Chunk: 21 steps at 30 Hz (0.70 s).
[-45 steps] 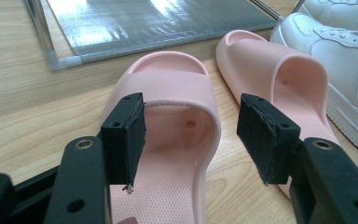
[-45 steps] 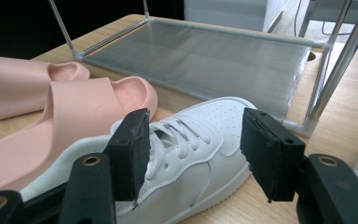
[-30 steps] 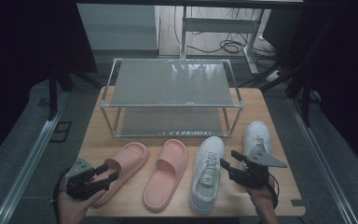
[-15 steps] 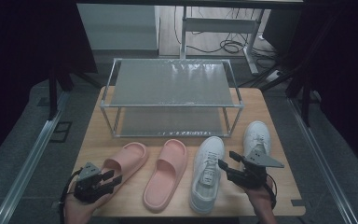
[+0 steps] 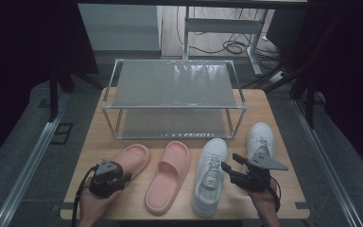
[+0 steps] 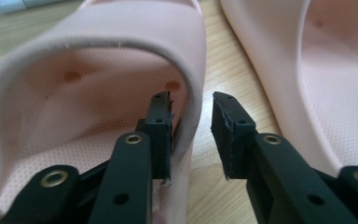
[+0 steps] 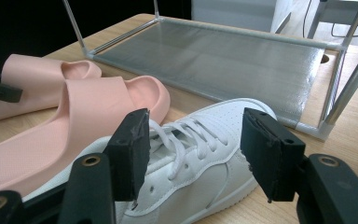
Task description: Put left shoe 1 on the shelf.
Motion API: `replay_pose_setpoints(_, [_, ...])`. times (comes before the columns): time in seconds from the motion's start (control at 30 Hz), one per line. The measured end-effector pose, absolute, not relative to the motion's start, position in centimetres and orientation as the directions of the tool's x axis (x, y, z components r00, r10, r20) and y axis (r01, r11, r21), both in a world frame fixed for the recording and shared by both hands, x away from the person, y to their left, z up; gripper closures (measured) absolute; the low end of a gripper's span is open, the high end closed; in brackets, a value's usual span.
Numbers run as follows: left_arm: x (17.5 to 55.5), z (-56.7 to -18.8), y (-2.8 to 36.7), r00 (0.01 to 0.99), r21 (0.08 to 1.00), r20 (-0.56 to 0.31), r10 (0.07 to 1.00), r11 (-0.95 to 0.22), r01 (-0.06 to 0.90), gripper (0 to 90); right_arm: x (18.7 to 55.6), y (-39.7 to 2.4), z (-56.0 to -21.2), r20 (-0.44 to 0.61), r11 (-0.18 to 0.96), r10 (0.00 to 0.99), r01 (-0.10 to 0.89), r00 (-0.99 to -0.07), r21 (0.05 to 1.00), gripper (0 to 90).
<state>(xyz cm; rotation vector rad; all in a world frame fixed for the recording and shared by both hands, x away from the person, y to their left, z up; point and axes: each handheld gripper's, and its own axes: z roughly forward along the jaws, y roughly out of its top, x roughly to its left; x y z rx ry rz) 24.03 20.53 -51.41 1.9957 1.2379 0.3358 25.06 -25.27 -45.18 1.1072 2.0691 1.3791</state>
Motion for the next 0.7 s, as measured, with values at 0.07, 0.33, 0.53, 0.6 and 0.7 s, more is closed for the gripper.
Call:
replay_pose_setpoints(0.07, [24.04,-51.50,20.56,0.496,0.712,-0.154,0.855,-0.251,0.655,72.8,25.06,-25.27,-45.20,0.085,0.192,0.798,0.386,-0.596,0.902,42.5])
replay_pose_setpoints(0.33, [24.02,-51.70,20.50,0.511,0.732,-0.118,0.852,-0.273,0.624,80.4,25.07,-25.10,-45.29,0.083,0.198,0.796,0.387,-0.600,0.901,42.6])
replay_pose_setpoints(0.53, [24.24,-51.27,20.46,0.520,0.736,-0.100,0.848,-0.289,0.613,83.4,25.10,-25.13,-45.36,0.082,0.198,0.796,0.387,-0.599,0.901,42.5])
replay_pose_setpoints(0.6, [24.28,-51.16,20.47,0.521,0.735,-0.096,0.848,-0.292,0.612,84.1,25.10,-25.14,-45.35,0.082,0.198,0.796,0.386,-0.599,0.901,42.5])
replay_pose_setpoints(0.7, [24.33,-50.94,20.54,0.522,0.737,-0.099,0.847,-0.290,0.610,84.5,25.13,-25.13,-45.41,0.083,0.198,0.797,0.387,-0.599,0.900,42.5])
